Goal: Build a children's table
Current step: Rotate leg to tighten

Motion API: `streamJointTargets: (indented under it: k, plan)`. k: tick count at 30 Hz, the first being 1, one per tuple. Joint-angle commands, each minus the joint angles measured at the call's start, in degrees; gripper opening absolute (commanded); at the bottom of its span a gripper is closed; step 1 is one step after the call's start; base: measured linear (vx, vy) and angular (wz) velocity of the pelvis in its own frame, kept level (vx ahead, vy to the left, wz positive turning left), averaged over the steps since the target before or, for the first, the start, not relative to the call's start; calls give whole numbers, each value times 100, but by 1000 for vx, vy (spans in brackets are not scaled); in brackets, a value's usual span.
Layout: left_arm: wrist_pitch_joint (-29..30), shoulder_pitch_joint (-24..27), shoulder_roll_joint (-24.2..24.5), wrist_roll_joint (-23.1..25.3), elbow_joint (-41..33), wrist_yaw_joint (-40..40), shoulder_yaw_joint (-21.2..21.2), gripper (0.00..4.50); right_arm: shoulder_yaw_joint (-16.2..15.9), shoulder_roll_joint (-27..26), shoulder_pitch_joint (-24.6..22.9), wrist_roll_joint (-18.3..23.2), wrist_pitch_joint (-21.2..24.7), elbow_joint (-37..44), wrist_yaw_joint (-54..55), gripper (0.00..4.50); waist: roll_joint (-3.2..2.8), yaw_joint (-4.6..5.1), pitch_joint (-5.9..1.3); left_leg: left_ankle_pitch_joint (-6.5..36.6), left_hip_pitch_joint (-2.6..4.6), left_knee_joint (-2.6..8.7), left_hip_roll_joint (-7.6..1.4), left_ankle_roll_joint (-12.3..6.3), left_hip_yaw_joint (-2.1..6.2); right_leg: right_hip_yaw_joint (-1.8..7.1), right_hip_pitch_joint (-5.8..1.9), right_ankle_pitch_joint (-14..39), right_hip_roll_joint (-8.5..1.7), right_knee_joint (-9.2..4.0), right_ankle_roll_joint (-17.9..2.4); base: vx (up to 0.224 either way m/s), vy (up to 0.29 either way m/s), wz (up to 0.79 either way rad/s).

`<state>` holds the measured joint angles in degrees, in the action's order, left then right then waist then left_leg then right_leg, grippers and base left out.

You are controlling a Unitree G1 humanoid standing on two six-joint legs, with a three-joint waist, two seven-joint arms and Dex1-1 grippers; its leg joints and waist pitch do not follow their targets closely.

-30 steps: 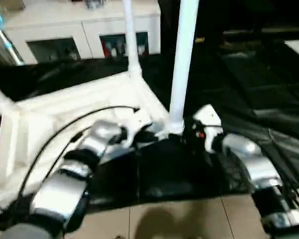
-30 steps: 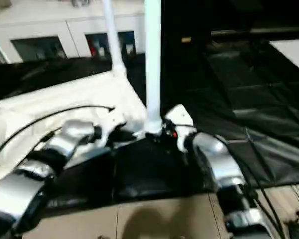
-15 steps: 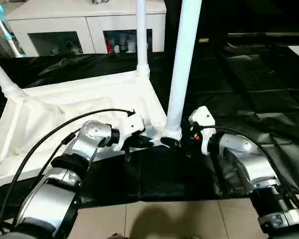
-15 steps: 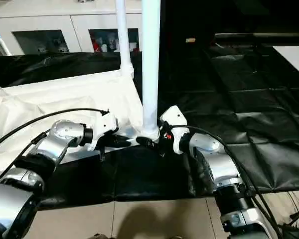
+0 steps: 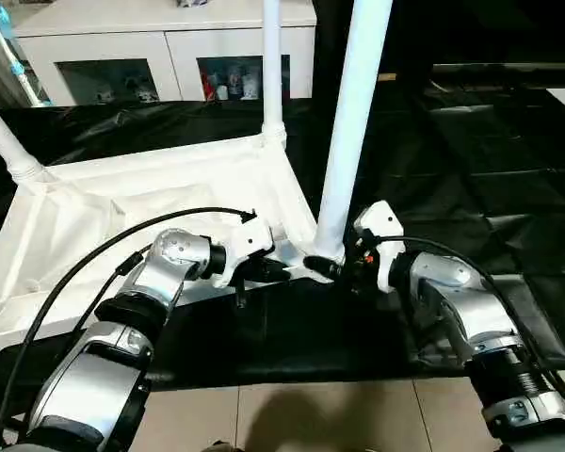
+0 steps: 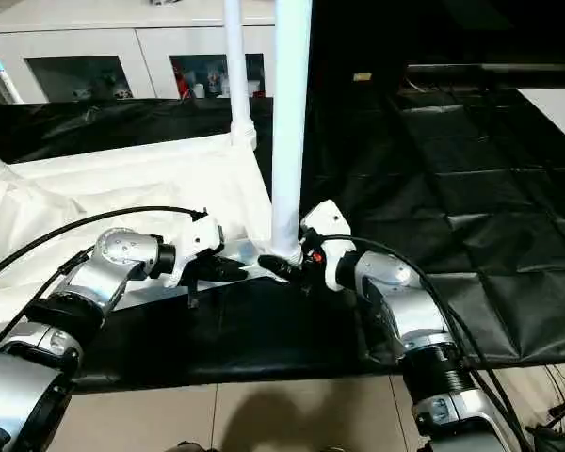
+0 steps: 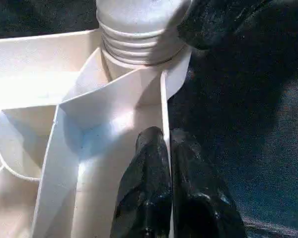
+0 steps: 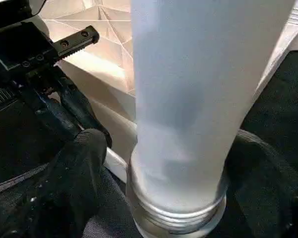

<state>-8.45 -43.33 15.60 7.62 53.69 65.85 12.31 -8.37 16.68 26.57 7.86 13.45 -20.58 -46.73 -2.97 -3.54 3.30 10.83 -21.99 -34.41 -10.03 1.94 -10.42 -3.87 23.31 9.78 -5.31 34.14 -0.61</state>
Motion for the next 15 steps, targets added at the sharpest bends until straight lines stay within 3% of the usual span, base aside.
streamJointTargets:
  k: [1,15]
  plan:
    - [-15,99,-71,-134,-97,97,46,0,6,-9,-22,20,-53,-34,-56,345,115,-27,-443,592,77,378,-298,-554,74,236,-322,587,-359,-288,-1532,0,0,0]
    - [113,74,-112,-146,-43,-45,-17,0,-15,-105,-23,-52,-118,-136,131,234,102,-31,-450,579,79,365,-296,-583,75,231,-327,538,-357,-278,-1576,0,0,0]
